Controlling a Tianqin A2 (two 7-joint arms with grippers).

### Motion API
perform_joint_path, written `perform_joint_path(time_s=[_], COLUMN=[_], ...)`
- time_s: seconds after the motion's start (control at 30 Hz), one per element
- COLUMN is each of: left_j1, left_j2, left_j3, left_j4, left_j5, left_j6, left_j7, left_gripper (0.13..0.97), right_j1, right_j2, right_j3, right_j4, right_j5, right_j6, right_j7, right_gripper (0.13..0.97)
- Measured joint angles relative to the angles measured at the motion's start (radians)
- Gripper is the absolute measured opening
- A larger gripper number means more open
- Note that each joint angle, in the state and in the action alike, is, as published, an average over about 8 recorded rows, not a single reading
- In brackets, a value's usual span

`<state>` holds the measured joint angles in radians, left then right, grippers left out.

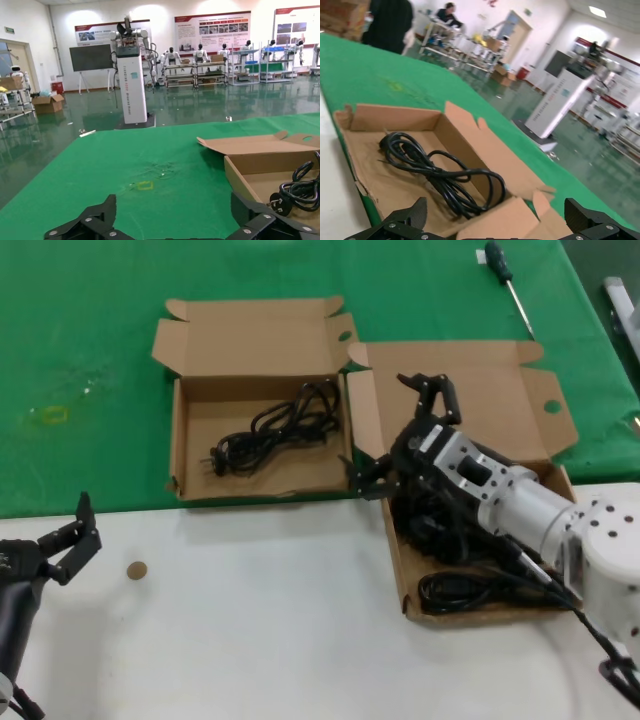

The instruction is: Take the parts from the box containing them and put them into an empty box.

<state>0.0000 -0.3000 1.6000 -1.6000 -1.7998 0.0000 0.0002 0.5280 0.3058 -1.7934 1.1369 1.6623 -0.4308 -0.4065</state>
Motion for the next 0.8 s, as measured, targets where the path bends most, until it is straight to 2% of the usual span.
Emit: perform_joint_path(time_s=[0.03, 0.17, 0.43, 0.8], left_j1=[0.000, 0.000, 0.000, 0.000], left_j2=[0.000, 0.000, 0.000, 0.000], left_j3=[0.000, 0.000, 0.000, 0.000], left_j4=[0.000, 0.000, 0.000, 0.000], left_j5=[0.000, 0.000, 0.000, 0.000], left_j6=[0.000, 0.000, 0.000, 0.000], left_j7=[0.000, 0.000, 0.000, 0.000], left_gripper=[0.739, 0.739, 0.884, 0.957], right_j1=[-0.014, -0.066, -0.175, -0.324], right_j2=[0.000, -0.001, -0.002, -0.004], right_j3=[0.005, 0.024, 0.064, 0.119], right_j4=[0.012, 0.058, 0.154, 0.284], right_j5=[0.004, 0.017, 0.046, 0.085], right_j6=[0.011, 0.054, 0.143, 0.264], right_j7=[0.010, 0.051, 0.135, 0.250], right_gripper=[0.966, 0.966, 0.966, 0.966])
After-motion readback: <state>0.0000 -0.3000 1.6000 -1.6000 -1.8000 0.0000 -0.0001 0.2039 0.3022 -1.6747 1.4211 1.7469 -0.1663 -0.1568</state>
